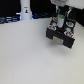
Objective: Open the kcup holder, insert the kcup into the holder, and close the kcup holder
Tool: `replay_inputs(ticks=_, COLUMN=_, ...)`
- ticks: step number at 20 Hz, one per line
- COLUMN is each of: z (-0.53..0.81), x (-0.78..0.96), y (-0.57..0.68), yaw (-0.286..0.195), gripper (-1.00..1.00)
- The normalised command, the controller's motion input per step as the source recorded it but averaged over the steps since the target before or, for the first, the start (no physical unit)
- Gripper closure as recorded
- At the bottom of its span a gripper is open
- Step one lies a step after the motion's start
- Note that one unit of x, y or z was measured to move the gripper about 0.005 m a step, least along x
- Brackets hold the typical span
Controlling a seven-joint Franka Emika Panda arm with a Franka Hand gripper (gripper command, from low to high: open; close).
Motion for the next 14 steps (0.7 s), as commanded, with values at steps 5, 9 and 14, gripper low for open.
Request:
replay_inputs(ticks=5, z=-0.12, x=0.11, y=0.19, yaw=0.022, gripper=1.00)
replay_inputs(ticks=9, z=-0.19, x=0.08, y=0.21, yaw=0.051, gripper=1.00)
replay_inputs(ticks=14, z=-0.23, x=0.00, y=0.06, yaw=0.045, gripper=1.00)
